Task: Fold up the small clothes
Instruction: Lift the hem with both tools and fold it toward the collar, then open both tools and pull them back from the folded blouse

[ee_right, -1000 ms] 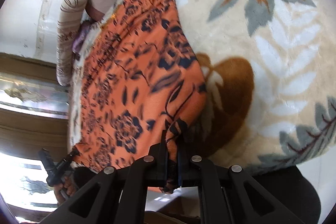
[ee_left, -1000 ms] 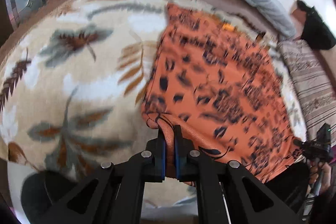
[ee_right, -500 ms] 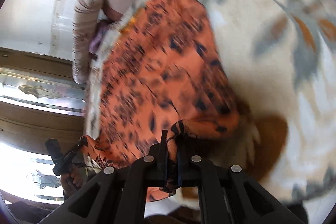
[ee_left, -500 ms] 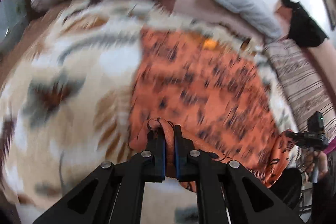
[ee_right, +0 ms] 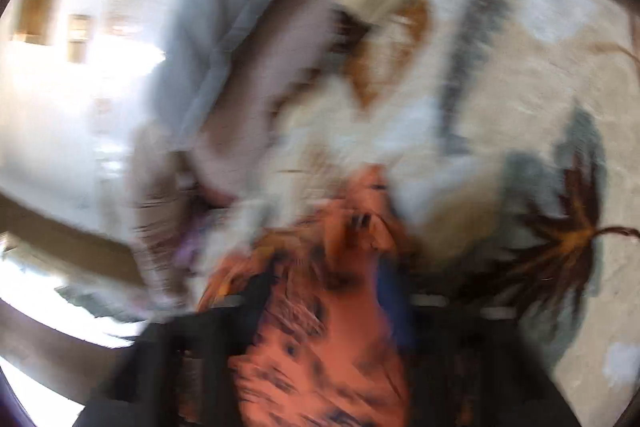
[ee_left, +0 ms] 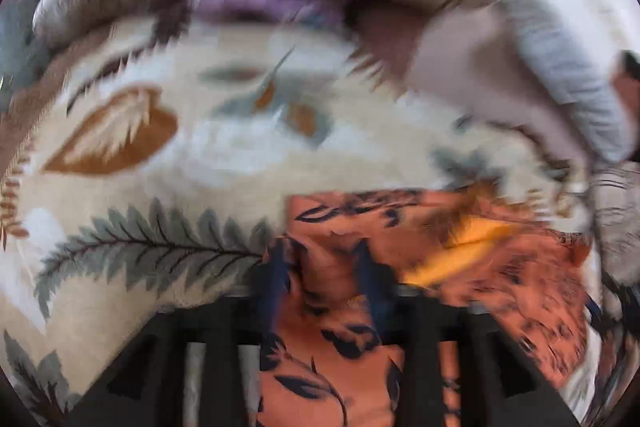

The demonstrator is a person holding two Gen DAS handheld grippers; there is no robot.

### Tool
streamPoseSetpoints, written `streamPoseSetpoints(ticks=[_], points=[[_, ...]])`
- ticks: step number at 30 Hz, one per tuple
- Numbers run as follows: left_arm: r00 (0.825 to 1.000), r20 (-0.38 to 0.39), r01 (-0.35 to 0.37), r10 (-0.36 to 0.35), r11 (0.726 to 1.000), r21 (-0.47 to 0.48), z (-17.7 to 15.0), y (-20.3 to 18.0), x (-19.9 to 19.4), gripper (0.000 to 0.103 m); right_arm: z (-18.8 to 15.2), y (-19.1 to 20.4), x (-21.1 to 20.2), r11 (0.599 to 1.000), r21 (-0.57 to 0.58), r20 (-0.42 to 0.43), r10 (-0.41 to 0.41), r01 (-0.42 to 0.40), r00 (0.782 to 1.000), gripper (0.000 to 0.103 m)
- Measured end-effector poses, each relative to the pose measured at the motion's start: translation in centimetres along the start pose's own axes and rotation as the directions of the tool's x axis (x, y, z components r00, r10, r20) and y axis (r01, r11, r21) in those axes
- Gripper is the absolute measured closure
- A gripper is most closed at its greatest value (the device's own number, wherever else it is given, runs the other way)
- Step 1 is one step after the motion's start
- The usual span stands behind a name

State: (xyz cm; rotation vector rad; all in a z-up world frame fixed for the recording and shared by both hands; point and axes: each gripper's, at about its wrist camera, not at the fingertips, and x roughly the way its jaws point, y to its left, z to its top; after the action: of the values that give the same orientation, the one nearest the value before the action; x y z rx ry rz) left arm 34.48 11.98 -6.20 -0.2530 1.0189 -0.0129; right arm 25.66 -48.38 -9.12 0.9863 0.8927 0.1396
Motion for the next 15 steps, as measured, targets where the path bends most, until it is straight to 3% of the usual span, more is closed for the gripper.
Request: streamPoseSetpoints(ticks=[3, 4, 7, 13, 15], points=[[0.997, 0.077, 0.015, -0.015, 1.0, 0.001, 0.5, 0.5, -0.7, 0.038, -1.7, -0.4, -0.7, 0.998, -0.051, -0.006, -0.039, 0.039, 0.999, 0.033], [0.995, 0.095, 0.017, -0.016, 1.0, -0.008, 0.5, 0.8, -1.2, 0.028, -2.0, -0.3, -1.2, 0.995, -0.079, 0.002, -0.058, 0.058, 0.998, 0.033], [0.988, 0.15, 0.053, -0.043, 0.996, -0.067, 0.5, 2.5, -3.6, 0.027, -2.3, 0.4, -2.7, 0.987, -0.145, 0.029, -0.072, 0.075, 0.997, 0.033], [0.985, 0.152, 0.096, -0.086, 0.993, -0.064, -3.8, 4.5, -6.9, 0.027, -4.5, 1.3, -2.5, 0.965, -0.244, -0.015, -0.103, 0.096, 0.995, 0.033], [0.99, 0.109, 0.088, -0.084, 0.996, -0.034, -5.3, 4.5, -6.8, 0.027, -6.1, 1.3, -2.9, 0.954, -0.275, -0.011, -0.126, 0.118, 0.992, 0.033]])
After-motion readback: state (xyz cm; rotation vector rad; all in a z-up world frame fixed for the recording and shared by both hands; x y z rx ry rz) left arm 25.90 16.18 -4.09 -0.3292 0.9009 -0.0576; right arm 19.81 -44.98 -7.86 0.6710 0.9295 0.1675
